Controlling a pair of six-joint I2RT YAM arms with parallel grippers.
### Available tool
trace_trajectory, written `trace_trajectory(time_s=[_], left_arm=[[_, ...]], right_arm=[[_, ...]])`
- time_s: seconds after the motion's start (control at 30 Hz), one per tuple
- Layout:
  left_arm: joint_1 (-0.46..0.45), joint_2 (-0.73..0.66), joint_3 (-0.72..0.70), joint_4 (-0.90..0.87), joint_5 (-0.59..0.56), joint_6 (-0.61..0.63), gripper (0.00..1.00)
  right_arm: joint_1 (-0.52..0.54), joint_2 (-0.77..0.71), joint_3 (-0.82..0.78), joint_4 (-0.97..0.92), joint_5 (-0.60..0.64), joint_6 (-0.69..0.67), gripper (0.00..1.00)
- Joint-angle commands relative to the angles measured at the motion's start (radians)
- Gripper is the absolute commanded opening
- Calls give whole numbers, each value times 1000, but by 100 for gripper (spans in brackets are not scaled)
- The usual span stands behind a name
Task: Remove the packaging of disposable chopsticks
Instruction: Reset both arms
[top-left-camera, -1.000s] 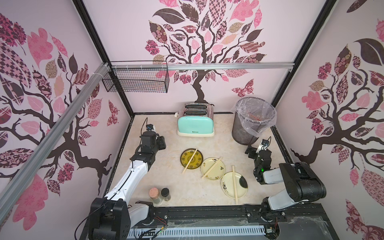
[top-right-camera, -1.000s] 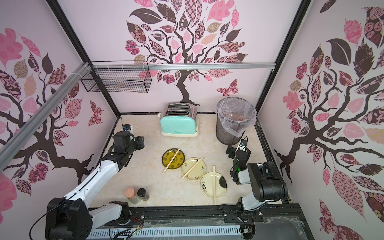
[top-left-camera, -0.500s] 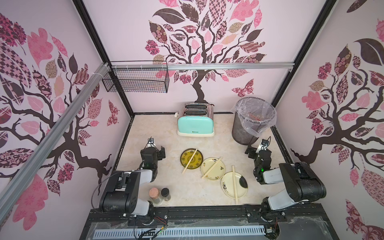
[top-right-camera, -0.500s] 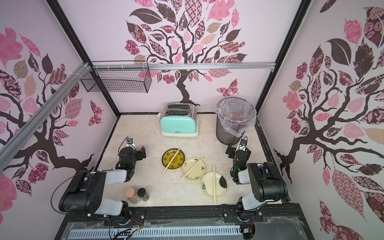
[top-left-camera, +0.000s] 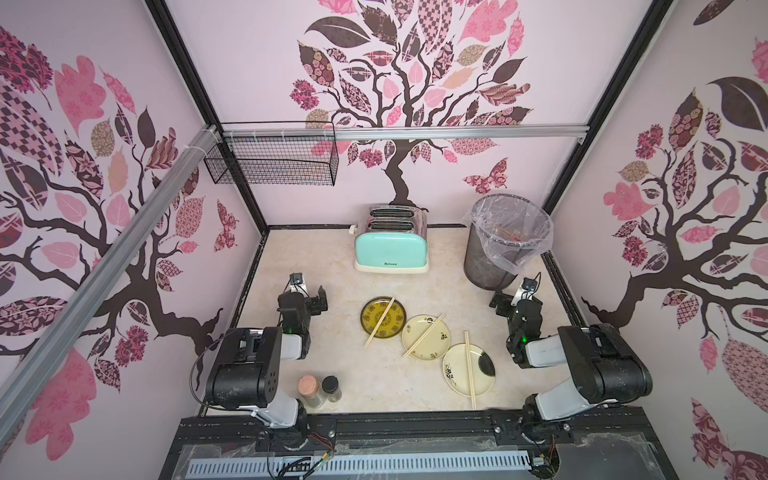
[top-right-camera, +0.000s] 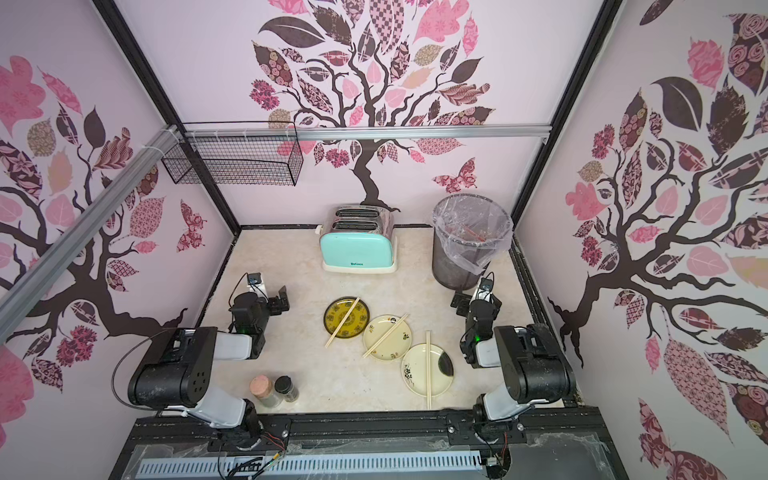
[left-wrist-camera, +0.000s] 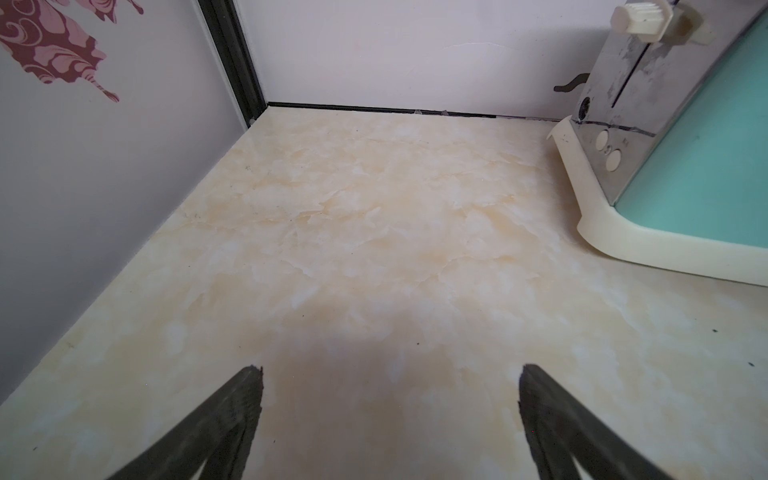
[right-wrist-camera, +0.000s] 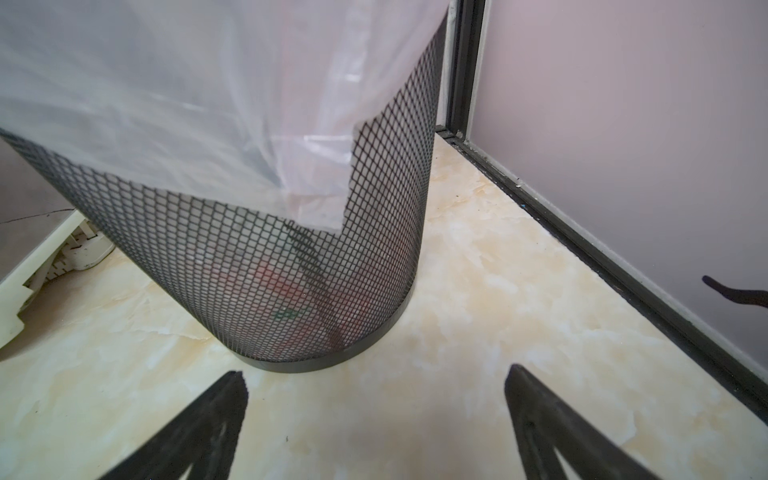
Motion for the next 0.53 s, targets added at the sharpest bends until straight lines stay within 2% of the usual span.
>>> trace_trajectory(time_s=[0.0, 0.23, 0.3, 0.5], left_arm=[[2, -11, 9, 10, 12, 0, 98], [3, -5, 22, -7, 17, -4, 98], [27, 5, 28, -6, 63, -19, 98], [28, -7, 19, -4, 94, -1, 98]], right_arm=[[5, -4, 26, 0, 14, -5, 99], [6, -3, 26, 1, 14, -4, 99], [6, -4, 26, 1, 14, -4, 99], [6, -3, 28, -1, 14, -4, 99]])
